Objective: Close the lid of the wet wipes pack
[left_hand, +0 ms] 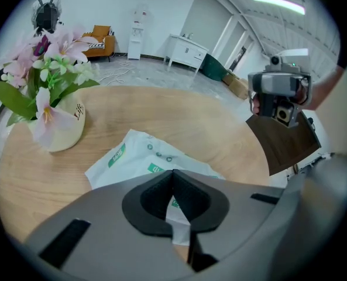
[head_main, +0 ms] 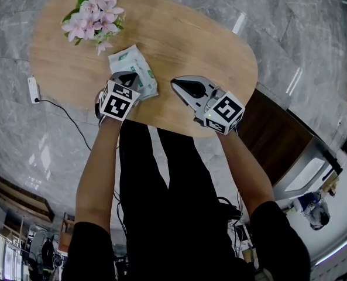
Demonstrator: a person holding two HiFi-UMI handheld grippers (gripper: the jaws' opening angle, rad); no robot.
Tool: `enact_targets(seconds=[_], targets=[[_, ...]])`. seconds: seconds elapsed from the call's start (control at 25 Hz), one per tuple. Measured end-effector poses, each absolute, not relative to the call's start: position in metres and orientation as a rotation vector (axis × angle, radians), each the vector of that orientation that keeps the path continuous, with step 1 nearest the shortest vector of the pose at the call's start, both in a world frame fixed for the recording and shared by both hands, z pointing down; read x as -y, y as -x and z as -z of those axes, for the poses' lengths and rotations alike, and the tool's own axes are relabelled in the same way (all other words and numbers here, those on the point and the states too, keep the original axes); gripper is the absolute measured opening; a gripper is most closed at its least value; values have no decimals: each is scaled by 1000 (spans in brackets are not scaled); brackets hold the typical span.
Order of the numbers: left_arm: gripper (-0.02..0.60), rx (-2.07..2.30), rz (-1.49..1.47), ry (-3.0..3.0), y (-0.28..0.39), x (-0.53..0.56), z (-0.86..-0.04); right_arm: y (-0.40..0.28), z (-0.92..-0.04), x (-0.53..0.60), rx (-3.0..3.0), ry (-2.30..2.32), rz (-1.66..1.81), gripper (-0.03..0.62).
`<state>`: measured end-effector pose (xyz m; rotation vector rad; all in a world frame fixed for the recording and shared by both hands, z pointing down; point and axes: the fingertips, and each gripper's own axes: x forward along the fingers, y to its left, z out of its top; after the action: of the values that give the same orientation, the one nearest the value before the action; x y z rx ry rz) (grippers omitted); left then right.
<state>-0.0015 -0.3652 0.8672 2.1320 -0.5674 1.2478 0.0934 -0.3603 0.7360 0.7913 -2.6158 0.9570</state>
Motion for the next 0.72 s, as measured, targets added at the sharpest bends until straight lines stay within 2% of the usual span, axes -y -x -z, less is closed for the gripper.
enact_targets(seconds=[0.2,0.4,0.72], targets=[[17,628,-1180,-2172,10,368,-852,-91,-730,357,2618,-798,-947,8],[17,692,-982,-2196,23,373,-818,-85,-721,356,2622,-826,-943,8],[17,682,-659,-2401,22,381,-696,-55,-649,362,2691,-840,-855,8]])
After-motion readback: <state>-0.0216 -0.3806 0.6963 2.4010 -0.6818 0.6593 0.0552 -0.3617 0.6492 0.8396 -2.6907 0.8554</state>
